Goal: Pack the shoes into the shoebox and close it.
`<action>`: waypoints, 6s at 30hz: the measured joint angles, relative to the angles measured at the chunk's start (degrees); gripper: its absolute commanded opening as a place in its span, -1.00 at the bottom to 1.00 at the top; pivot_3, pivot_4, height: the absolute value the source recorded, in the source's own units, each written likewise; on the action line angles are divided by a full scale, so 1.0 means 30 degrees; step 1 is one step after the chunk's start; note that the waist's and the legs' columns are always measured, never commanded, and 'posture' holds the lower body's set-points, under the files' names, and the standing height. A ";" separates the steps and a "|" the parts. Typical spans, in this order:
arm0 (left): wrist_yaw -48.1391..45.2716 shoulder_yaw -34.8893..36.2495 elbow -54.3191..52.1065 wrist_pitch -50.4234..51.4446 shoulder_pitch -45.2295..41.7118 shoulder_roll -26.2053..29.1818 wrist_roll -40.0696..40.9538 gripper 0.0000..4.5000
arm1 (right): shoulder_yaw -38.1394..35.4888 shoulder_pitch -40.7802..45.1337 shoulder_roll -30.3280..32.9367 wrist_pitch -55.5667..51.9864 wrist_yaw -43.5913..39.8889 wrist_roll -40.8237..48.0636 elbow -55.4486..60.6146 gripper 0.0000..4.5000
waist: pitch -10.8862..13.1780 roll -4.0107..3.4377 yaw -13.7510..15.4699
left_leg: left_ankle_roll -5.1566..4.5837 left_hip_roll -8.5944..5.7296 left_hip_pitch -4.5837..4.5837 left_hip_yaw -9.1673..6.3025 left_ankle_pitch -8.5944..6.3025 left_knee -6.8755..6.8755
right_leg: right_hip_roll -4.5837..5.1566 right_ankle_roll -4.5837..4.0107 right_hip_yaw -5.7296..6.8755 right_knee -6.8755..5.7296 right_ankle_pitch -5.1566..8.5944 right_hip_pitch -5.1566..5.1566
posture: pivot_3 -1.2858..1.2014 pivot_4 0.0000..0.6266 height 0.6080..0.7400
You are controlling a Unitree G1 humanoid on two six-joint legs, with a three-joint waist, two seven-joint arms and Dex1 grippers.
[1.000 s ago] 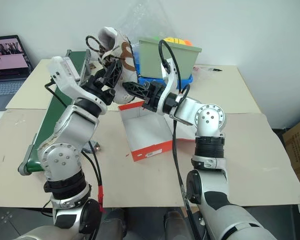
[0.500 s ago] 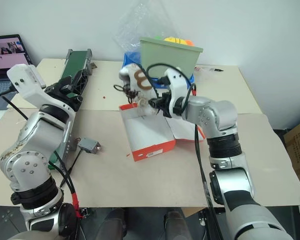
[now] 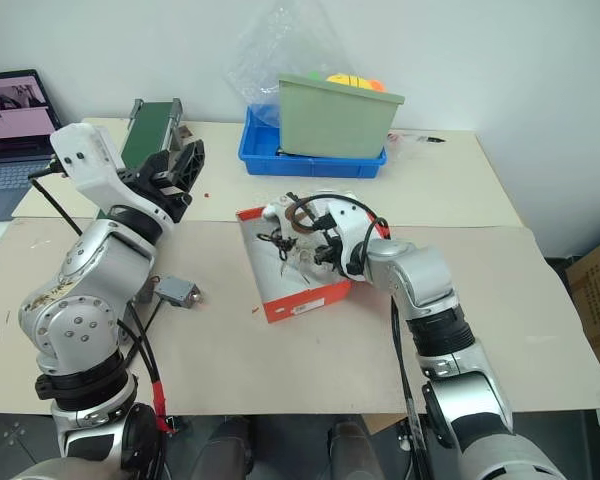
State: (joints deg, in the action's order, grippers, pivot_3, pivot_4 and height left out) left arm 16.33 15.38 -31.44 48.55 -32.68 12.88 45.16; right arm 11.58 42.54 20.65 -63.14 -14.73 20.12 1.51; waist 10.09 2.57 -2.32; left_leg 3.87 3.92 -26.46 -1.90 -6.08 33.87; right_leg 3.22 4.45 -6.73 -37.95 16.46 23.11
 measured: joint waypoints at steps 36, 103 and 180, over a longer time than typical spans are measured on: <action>-0.1154 -0.0638 0.1730 0.0602 -0.0351 0.1612 -0.2214 0.49 | -0.6576 0.3731 -0.0712 -0.5883 -0.5998 0.5582 0.5728 0.97 | 0.0000 -0.0001 -0.0024 | 0.0000 0.0000 0.0006 -0.0002 0.0000 0.0004 | 0.0000 0.0001 0.0004 -0.0006 0.0001 -0.0010 | 0.03 -0.52 1.00; -0.6259 0.4613 0.3781 -0.4460 0.7569 0.3707 -0.9284 0.96 | -0.1567 0.2201 -0.0738 0.6740 -1.1244 0.2569 -0.0967 1.00 | 0.0000 0.0000 -0.0052 | 0.0005 0.0006 0.0008 0.0003 -0.0003 -0.0010 | 0.0004 -0.0007 0.0011 -0.0017 -0.0001 0.0010 | 0.03 -0.52 1.00; -1.1320 0.4199 1.1989 -0.9863 0.6604 0.5408 -0.8357 0.73 | -0.1526 0.1712 -0.0398 0.5658 -1.0283 0.2723 0.0500 1.00 | 0.0000 -0.0001 -0.0046 | 0.0004 0.0010 0.0010 0.0007 -0.0002 -0.0015 | 0.0006 -0.0010 0.0017 -0.0024 0.0000 0.0012 | 0.03 -0.52 1.00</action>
State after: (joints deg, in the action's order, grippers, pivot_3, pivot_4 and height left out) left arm -17.63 27.98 4.53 18.96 -12.86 29.10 20.09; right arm 7.00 47.67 19.46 -46.17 -45.58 28.29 3.01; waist 10.09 2.57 -2.46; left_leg 3.88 3.95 -26.43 -1.88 -6.09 33.82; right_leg 3.23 4.42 -6.68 -38.02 16.46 23.15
